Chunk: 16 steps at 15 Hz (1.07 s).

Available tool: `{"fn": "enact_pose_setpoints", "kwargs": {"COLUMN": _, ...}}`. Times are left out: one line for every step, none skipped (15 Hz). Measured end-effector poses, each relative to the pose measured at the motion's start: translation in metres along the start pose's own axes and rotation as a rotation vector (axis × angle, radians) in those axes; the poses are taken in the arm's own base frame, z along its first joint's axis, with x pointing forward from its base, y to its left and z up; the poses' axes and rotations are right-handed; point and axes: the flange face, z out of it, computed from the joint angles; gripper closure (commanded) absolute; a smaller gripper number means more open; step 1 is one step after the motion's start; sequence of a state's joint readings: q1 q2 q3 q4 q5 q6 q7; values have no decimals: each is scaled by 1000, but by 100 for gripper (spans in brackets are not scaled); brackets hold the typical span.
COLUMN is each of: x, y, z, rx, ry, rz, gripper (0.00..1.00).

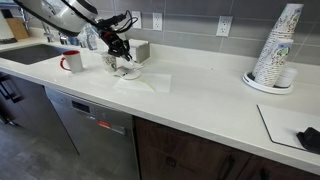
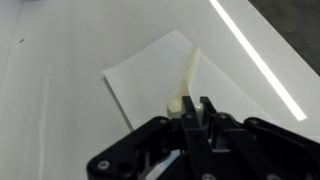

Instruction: Pour the content of the cup onto the plate

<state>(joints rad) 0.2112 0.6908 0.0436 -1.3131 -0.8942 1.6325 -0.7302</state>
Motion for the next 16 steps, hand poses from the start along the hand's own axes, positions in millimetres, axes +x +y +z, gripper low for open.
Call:
{"fn": "enact_pose_setpoints", "kwargs": {"x": 2, "y": 0, "z": -1, "rx": -4, "ry": -19, "rz": -3, "gripper": 95}}
{"fn": "enact_pose_setpoints", "kwargs": {"x": 5, "y": 0, "z": -3, "rx": -9, "ry": -37, "rz": -6, "gripper": 95}}
{"fn": "enact_pose_setpoints", "kwargs": {"x": 7, "y": -1, "z": -5, "rx": -12, "ry": -56, "rz": -10, "gripper": 95}}
{"fn": "enact_pose_setpoints", "kwargs": {"x": 10, "y": -1, "z": -8, "rx": -14, "ry": -74, "rz": -13, "gripper": 95}}
{"fn": "enact_pose_setpoints", "kwargs": {"x": 12, "y": -3, "z": -10, "rx": -14, "ry": -96, "rz": -17, "gripper": 95}}
{"fn": "enact_pose_setpoints", "kwargs": {"x": 15, "y": -4, "z": -12, "rx": -11, "ry": -117, "rz": -21, "gripper": 95}}
{"fn": "enact_pose_setpoints", "kwargs": {"x": 17, "y": -6, "z": -14, "rx": -8, "ry": -142, "rz": -27, "gripper": 95}}
{"fn": "enact_pose_setpoints", "kwargs": {"x": 19, "y": -7, "z": -16, "rx": -4, "ry": -166, "rz": -31, "gripper": 95}}
{"fn": "enact_pose_setpoints", "kwargs": {"x": 21, "y": -9, "z": -17, "rx": -3, "ry": -188, "rz": -35, "gripper": 95}}
{"fn": "enact_pose_setpoints", "kwargs": {"x": 23, "y": -10, "z": -18, "rx": 0, "ry": -209, "rz": -38, "gripper": 95}}
{"fn": "enact_pose_setpoints", "kwargs": {"x": 25, "y": -10, "z": -19, "rx": 2, "ry": -230, "rz": -41, "gripper": 95}}
{"fn": "enact_pose_setpoints", "kwargs": {"x": 26, "y": -11, "z": -19, "rx": 3, "ry": -250, "rz": -44, "gripper": 95}}
{"fn": "enact_pose_setpoints", "kwargs": {"x": 27, "y": -11, "z": -19, "rx": 2, "ry": -267, "rz": -45, "gripper": 95}}
{"fn": "enact_pose_setpoints", "kwargs": {"x": 27, "y": -10, "z": -19, "rx": 2, "ry": -284, "rz": -44, "gripper": 95}}
{"fn": "enact_pose_setpoints", "kwargs": {"x": 28, "y": -10, "z": -19, "rx": -2, "ry": -303, "rz": -41, "gripper": 95}}
{"fn": "enact_pose_setpoints", "kwargs": {"x": 28, "y": -9, "z": -20, "rx": -5, "ry": -319, "rz": -40, "gripper": 95}}
